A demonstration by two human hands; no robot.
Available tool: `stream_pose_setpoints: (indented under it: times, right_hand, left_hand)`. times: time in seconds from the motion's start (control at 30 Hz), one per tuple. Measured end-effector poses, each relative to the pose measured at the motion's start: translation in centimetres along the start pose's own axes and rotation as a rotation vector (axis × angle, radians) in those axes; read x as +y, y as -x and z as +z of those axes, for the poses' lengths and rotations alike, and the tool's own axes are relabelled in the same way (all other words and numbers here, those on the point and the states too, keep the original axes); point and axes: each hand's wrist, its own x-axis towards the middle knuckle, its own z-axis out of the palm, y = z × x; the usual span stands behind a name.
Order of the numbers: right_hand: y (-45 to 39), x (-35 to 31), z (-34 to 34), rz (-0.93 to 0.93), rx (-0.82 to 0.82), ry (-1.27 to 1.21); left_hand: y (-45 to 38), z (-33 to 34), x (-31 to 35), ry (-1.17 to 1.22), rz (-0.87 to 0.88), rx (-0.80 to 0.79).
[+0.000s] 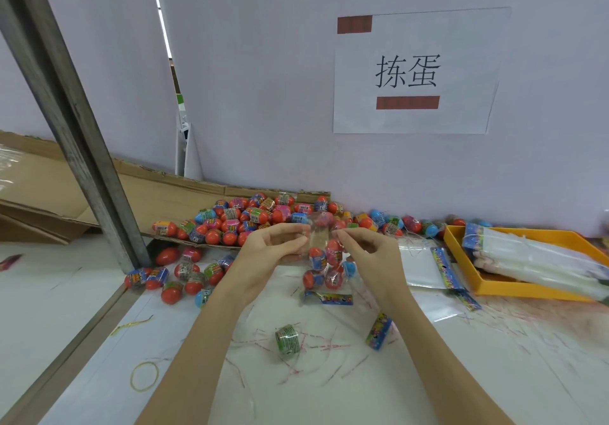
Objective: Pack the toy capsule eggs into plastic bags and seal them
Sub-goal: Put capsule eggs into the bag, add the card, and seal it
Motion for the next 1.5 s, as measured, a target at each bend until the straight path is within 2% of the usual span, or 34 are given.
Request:
stream_pose_setpoints:
  times: [0.23, 0.43, 0.6, 0.87, 1.03, 1.3, 1.5]
  right_hand:
    - [-0.2, -0.3, -1.0, 0.012, 0.012, -0.083]
    - [-0.4, -0.2, -1.6, 0.053, -0.045, -0.095]
    - [-0.6, -0.4, -2.2, 0.074, -0.071, -0.119]
    - [-0.4, -0.7, -2.7, 0.059, -0.142, -0.192]
    - [-0.5, -0.6, -2.8, 0.087, -0.159, -0.097]
    - [-0.5, -1.1, -2.8, 0.127, -0.136, -0.030]
    - [-0.5, -1.3, -2.9, 0.150, -0.119, -0.062]
  left_hand:
    - [-0.3, -0.2, -0.4, 0.025, 0.002, 0.130]
    - [-0.2, -0.2, -0.6, 0.018, 0.021, 0.125]
    - [0.0, -0.4, -0.5, -0.085, 0.099, 0.150]
    - [0.1, -0.8, -0.1, -0.140, 0.159, 0.100]
    - [0.3, -1.4, 0.1, -0.286, 0.238, 0.064]
    - [0.3, -2.0, -0.1, -0.359, 0.340, 0.029]
    - [0.4, -2.3, 0.0, -0.352, 0.334, 0.002]
